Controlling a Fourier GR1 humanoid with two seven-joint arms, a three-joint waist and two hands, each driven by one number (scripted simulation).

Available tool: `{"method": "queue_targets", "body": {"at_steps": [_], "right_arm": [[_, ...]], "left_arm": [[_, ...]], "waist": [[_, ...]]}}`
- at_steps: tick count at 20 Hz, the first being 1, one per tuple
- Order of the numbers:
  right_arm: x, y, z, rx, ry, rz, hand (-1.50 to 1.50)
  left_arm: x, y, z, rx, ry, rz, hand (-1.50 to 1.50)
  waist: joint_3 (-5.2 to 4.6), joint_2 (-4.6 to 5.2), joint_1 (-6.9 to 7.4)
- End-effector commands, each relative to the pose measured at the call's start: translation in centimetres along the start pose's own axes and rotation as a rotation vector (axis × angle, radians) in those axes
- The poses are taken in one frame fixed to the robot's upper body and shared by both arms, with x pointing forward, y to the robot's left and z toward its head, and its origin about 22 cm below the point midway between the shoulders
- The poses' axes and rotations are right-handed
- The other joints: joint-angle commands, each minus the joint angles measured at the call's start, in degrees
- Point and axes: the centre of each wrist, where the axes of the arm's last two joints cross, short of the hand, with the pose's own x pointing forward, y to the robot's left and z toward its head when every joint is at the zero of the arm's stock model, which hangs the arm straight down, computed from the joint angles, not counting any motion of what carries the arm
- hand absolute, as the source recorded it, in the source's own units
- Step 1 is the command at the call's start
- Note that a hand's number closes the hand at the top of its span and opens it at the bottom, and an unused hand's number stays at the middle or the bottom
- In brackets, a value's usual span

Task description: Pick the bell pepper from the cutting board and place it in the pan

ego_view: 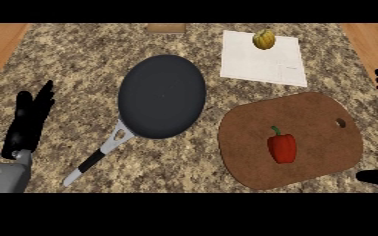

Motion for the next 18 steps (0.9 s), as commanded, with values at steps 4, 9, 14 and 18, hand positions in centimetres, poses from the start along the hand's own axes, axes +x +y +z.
{"method": "queue_targets", "body": {"at_steps": [4,9,14,18], "right_arm": [[5.5,1.6,-1.6,0.169,0.175,0.289,-1.5],[5.4,5.4,-1.8,0.289,0.214,0.367,-1.5],[5.1,7.6,-3.7,0.339,0.264,0.371,-1.5],[5.6,8.5,-4.2,0.341,0.28,0.415,-1.5]], "left_arm": [[-0.5,0.6,0.1,-0.022,0.008,-0.011,0.0],[-0.3,0.8,-0.2,-0.004,0.011,0.002,0.0],[-1.1,-0.4,0.0,-0.019,0.006,0.001,0.0],[-0.6,-1.9,-0.5,-0.005,0.006,0.0,0.0]], "waist": [[0.05,-0.01,0.85],[0.17,-0.05,0.06],[0.19,-0.04,0.0],[0.2,-0.05,-0.25]]}}
